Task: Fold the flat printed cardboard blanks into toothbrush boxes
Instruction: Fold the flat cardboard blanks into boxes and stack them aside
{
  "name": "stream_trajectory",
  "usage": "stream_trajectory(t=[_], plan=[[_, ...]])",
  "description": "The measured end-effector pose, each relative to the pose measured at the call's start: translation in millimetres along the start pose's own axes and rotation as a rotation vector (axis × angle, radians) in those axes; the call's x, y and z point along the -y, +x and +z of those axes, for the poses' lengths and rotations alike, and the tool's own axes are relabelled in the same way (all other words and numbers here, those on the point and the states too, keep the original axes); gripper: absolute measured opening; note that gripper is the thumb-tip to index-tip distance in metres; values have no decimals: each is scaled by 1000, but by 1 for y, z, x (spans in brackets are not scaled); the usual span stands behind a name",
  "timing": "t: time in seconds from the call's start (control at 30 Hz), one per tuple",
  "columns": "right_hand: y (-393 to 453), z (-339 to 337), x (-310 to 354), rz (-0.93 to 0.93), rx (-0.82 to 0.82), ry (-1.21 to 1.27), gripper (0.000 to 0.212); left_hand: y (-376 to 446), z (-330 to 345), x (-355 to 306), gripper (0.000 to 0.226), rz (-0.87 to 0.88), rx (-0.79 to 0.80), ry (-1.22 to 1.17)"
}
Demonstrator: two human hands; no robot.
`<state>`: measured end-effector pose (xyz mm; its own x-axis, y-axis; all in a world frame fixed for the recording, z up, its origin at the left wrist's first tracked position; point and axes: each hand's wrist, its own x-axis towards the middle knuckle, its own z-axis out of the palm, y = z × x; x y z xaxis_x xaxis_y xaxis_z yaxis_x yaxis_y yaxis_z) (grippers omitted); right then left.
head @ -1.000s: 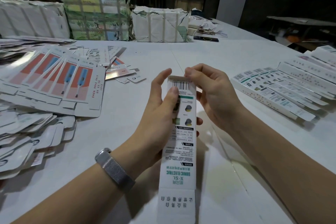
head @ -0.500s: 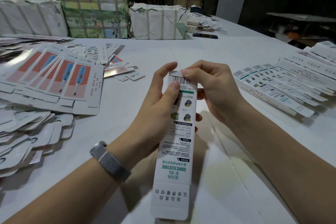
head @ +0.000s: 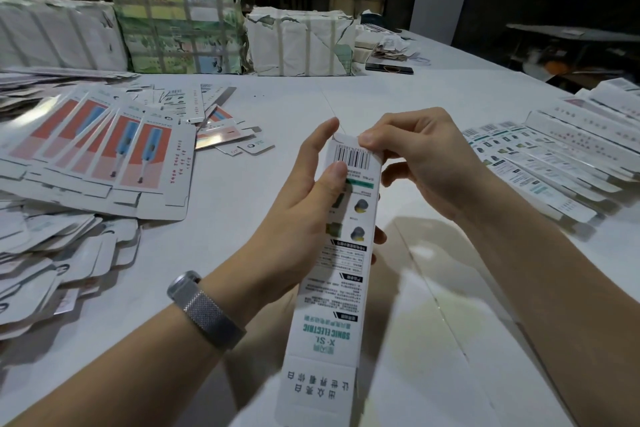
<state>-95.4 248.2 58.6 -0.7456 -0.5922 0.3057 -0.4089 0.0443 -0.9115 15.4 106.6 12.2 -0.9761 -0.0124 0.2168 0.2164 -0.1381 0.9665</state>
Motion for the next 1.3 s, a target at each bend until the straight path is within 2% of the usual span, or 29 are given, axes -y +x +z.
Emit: stream_trajectory(t=[0.13, 0.33, 0.5, 0.6, 0.7, 0.97, 1.07, 1.3], plan=[[1, -2, 0, -9, 16, -82, 38, -1, 1, -1, 32, -35, -3, -11], [1, 3, -6, -18, -54, -81, 21, 0, 1, -1, 27, -81, -5, -4], [1, -1, -4, -8, -22, -70, 26, 0, -2, -2, 37, -67, 5, 8], [0, -3, -3, -2, 12, -68, 29, -1, -1, -3, 31, -65, -1, 12], [-1, -1, -4, -5, 32, -9, 27, -1, 0, -5, 23, -44, -28, -5], [-3, 13, -11, -10, 74, 192, 18, -1, -6, -8, 19, 21, -118, -10], [-2, 17, -12, 7, 78, 263, 26, -1, -8, -11, 20, 43, -126, -27], [-2, 27, -14, -46, 1, 222, 21, 0, -6, -9, 16, 9, -154, -62]])
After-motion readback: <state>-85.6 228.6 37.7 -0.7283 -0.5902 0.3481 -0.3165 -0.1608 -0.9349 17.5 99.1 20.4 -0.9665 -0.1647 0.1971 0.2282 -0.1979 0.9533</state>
